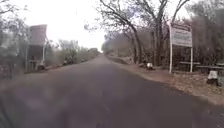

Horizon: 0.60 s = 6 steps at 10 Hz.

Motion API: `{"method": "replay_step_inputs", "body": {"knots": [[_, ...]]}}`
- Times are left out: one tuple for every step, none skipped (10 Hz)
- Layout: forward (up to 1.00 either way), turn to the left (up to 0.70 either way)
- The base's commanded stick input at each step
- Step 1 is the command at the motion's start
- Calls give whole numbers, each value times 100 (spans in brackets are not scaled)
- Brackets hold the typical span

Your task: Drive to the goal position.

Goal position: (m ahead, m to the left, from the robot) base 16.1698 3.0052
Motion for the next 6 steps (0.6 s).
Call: {"method": "replay_step_inputs", "body": {"knots": [[70, 1], [70, 2], [70, 22], [70, 29], [70, 0], [70, 0]]}}
